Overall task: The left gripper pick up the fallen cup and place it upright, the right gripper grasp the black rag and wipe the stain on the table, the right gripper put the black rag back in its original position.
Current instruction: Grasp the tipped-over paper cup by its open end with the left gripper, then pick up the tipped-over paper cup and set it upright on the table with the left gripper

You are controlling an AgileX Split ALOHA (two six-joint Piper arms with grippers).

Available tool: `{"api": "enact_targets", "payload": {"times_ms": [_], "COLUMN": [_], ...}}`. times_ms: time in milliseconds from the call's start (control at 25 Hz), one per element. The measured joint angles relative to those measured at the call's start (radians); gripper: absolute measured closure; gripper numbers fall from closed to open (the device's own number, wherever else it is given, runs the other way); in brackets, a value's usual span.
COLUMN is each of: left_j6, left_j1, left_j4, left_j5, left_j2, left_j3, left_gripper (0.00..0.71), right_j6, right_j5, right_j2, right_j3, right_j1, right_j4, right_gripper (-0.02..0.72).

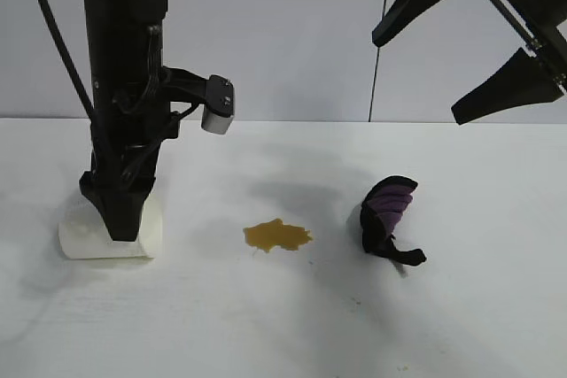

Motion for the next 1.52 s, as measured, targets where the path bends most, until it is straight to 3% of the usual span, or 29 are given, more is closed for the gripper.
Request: {"api": "enact_targets", "payload": {"times_ms": [440,680,760,1040,1240,1400,1520], "left_j6": [-0.012,-0.013,-0.013,-0.016,-0.017,-0.015,0.019], "left_j1": [0.000,0.000,0.000,0.000,0.000,0.005,0.037], "left_j4": [-0.005,-0.003,-0.002,-0.001,-0.014,-0.094,-0.279], "left_j5": [-0.025,-0.032,-0.027,-0.006,-0.083,-0.173,-0.250], "left_j2": [0.055,0.056,0.055,0.038,-0.047,-0.118,-0.154], "left_j3": [0.000,0.000,0.000,0.000,-0.002,-0.002,-0.002], "left_gripper": [0.055,0.210,0.233,0.245,0.245,0.245,0.245], "right_j6": [0.000,0.000,0.000,0.000,0.000,0.000,0.000], "right_j5": [0.000,0.000,0.000,0.000,0.000,0.001,0.002], "right_j2": [0.000,0.000,0.000,0.000,0.000,0.000,0.000], "right_j3": [0.000,0.000,0.000,0.000,0.000,0.000,0.000], "right_j1": [0.000,0.000,0.000,0.000,0.000,0.000,0.000], "right_j4": [0.000,0.000,0.000,0.000,0.000,0.000,0.000], "right_gripper": [0.009,0.009,0.009,0.009,0.009,0.009,0.009]}}
